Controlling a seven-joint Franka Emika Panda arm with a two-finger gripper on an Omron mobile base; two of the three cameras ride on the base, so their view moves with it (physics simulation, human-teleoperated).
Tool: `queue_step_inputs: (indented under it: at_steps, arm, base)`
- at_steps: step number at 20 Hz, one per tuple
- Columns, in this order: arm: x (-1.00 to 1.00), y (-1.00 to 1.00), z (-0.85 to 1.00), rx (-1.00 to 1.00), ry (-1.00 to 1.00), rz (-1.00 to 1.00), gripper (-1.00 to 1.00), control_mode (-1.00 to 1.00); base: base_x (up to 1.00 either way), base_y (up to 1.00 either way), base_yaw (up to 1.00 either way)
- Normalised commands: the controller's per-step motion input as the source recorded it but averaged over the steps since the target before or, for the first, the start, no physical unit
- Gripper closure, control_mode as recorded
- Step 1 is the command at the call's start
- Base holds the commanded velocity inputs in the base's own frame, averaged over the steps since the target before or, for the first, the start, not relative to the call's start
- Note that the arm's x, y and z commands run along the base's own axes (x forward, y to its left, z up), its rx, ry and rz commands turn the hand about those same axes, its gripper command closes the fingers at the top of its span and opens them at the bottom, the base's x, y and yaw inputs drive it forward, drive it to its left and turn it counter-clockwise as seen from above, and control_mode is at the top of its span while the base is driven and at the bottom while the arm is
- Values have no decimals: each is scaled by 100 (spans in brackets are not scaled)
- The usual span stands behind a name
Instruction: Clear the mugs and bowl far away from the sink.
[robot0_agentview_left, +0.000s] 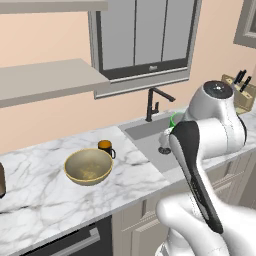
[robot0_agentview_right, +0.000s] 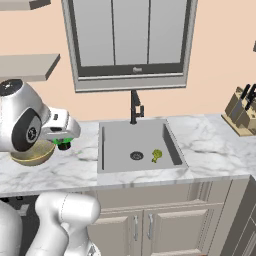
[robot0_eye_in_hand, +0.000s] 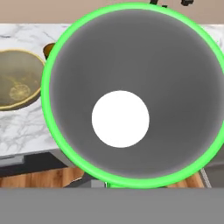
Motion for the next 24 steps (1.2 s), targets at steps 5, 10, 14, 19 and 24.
queue_step_inputs:
  at_steps: [5,10,14,19,24]
  arm:
    - [-61,-18,65,2,-1,-12,100,-100]
    - [-65,-38,32,5,-14,-14,100,-100]
    - [0,0,0,0,0,0,100,100]
    - [0,0,0,0,0,0,100,100]
    - [0,0,0,0,0,0,100,100]
  base:
    - [0,0,0]
    - [0,0,0]
    - [-21,-21,-77]
    - [0,0,-100]
    - [0,0,-100]
